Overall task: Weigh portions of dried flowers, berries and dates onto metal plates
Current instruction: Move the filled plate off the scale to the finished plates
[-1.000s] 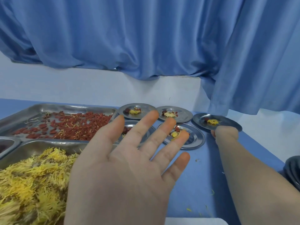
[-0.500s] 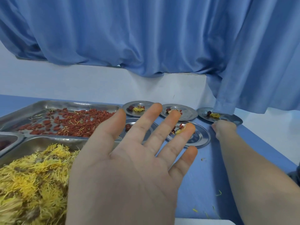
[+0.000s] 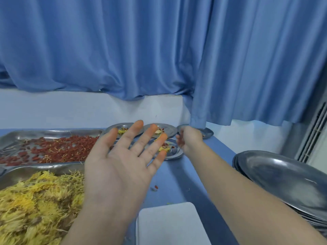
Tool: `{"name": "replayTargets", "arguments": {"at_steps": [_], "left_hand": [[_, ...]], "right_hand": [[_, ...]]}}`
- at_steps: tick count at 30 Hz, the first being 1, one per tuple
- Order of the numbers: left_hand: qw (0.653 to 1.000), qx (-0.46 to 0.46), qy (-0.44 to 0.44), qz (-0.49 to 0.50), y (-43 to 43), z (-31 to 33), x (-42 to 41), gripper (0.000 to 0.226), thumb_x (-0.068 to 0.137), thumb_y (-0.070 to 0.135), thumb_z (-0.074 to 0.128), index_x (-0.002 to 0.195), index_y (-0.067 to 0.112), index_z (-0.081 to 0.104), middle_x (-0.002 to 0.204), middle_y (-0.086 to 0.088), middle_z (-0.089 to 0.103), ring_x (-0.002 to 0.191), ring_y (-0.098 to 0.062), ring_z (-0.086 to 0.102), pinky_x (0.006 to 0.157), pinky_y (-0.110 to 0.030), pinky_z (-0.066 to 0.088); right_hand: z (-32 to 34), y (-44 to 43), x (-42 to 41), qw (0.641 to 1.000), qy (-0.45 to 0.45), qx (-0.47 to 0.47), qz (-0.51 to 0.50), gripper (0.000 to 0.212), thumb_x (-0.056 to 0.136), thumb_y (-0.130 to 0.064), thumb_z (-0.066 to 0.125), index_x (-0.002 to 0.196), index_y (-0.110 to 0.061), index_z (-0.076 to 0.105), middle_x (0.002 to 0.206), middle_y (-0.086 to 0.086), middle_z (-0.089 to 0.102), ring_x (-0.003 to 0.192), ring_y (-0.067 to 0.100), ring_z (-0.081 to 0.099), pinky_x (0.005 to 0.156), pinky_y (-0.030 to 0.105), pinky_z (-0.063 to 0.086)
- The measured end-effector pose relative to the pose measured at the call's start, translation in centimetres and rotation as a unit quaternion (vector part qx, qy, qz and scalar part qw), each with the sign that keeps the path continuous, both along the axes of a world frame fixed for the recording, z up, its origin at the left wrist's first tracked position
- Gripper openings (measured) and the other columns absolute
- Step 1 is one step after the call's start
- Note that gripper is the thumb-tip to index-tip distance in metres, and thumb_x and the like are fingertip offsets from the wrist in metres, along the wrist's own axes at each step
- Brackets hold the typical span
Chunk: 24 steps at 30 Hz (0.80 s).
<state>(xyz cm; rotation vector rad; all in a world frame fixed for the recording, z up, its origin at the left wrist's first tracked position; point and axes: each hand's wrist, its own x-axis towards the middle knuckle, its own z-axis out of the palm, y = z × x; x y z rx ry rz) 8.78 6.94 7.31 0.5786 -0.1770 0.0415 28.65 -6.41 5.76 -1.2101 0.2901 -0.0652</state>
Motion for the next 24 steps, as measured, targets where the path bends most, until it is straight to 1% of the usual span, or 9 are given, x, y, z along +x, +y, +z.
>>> {"name": "replayTargets", "arguments": {"at_steps": [2, 4, 8, 10, 13, 16, 19, 21, 24], "left_hand": [[1.000, 0.005, -0.010, 0.012, -0.5, 0.8, -0.9, 0.048, 0.085, 0.042, 0.050, 0.117, 0.012, 0.068, 0.121, -0.015, 0.068, 0.110, -0.037, 0.066, 0.091, -0.045, 0.045], [0.999, 0.018, -0.027, 0.014, -0.9, 1.5, -1.7, 0.044, 0.090, 0.041, 0.046, 0.119, 0.013, 0.063, 0.122, -0.015, 0.068, 0.111, -0.038, 0.065, 0.092, -0.045, 0.044], [0.996, 0.054, -0.073, 0.006, -2.1, 2.4, -3.6, 0.042, 0.091, 0.041, 0.045, 0.110, 0.014, 0.071, 0.124, -0.013, 0.067, 0.115, -0.037, 0.063, 0.094, -0.047, 0.043], [0.993, 0.082, -0.087, -0.004, -3.1, 2.2, -4.8, 0.037, 0.086, 0.041, 0.051, 0.096, 0.017, 0.077, 0.121, -0.011, 0.068, 0.116, -0.035, 0.063, 0.095, -0.044, 0.046], [0.989, 0.127, -0.076, -0.025, -4.5, 0.7, -6.7, 0.035, 0.078, 0.044, 0.055, 0.092, 0.020, 0.075, 0.115, -0.009, 0.068, 0.116, -0.033, 0.064, 0.089, -0.039, 0.052], [0.992, 0.123, -0.025, -0.024, -5.2, -1.4, -8.0, 0.034, 0.078, 0.045, 0.056, 0.089, 0.020, 0.076, 0.111, -0.007, 0.069, 0.111, -0.031, 0.067, 0.088, -0.042, 0.047], [0.995, 0.092, 0.036, -0.012, -5.1, -3.1, -8.4, 0.034, 0.084, 0.043, 0.054, 0.089, 0.018, 0.077, 0.108, -0.007, 0.070, 0.108, -0.031, 0.068, 0.087, -0.041, 0.046], [0.996, 0.068, 0.062, 0.002, -5.0, -4.0, -8.5, 0.035, 0.089, 0.042, 0.051, 0.097, 0.017, 0.073, 0.105, -0.007, 0.071, 0.107, -0.031, 0.068, 0.085, -0.040, 0.046], [0.996, 0.027, 0.080, 0.016, -4.8, -5.3, -8.7, 0.036, 0.088, 0.043, 0.052, 0.100, 0.017, 0.073, 0.104, -0.007, 0.070, 0.103, -0.030, 0.069, 0.082, -0.039, 0.047]], "right_hand": [[1.5, -0.5, -2.9, 0.999, -0.024, 0.016, 0.021, 0.014, 0.083, 0.001, 0.043, 0.080, -0.008, 0.052, 0.055, 0.003, 0.050, 0.044, 0.014, 0.043, 0.043, 0.017, 0.035], [3.3, -1.7, -6.4, 0.998, -0.042, 0.039, 0.034, 0.012, 0.087, -0.002, 0.044, 0.081, -0.009, 0.051, 0.060, 0.004, 0.048, 0.044, 0.013, 0.044, 0.042, 0.017, 0.035], [5.8, -5.7, -13.0, 0.994, -0.069, -0.002, 0.085, 0.006, 0.092, -0.009, 0.049, 0.087, -0.009, 0.053, 0.073, 0.004, 0.054, 0.053, 0.014, 0.052, 0.045, 0.021, 0.041], [6.6, -8.2, -15.9, 0.987, -0.092, -0.072, 0.110, 0.005, 0.091, -0.011, 0.052, 0.088, -0.010, 0.056, 0.076, 0.004, 0.058, 0.056, 0.014, 0.056, 0.046, 0.022, 0.043], [6.8, -12.3, -19.5, 0.950, -0.139, -0.250, 0.128, 0.004, 0.087, -0.012, 0.056, 0.085, -0.015, 0.058, 0.081, 0.002, 0.062, 0.062, 0.013, 0.062, 0.054, 0.023, 0.047], [6.3, -16.1, -21.4, 0.867, -0.182, -0.453, 0.103, 0.003, 0.086, -0.017, 0.060, 0.087, -0.019, 0.061, 0.084, -0.003, 0.064, 0.073, 0.012, 0.065, 0.067, 0.029, 0.050], [5.2, -19.2, -22.3, 0.695, -0.202, -0.682, 0.105, 0.013, 0.088, -0.027, 0.059, 0.099, -0.021, 0.061, 0.100, -0.006, 0.066, 0.094, 0.016, 0.061, 0.085, 0.030, 0.048], [4.4, -20.4, -23.0, 0.603, -0.200, -0.761, 0.134, 0.025, 0.090, -0.034, 0.054, 0.109, -0.019, 0.060, 0.113, -0.005, 0.063, 0.101, 0.018, 0.057, 0.090, 0.033, 0.045], [3.4, -21.5, -23.8, 0.546, -0.187, -0.800, 0.165, 0.029, 0.091, -0.043, 0.051, 0.100, -0.016, 0.058, 0.106, -0.015, 0.058, 0.094, 0.019, 0.057, 0.082, 0.034, 0.046]]}}
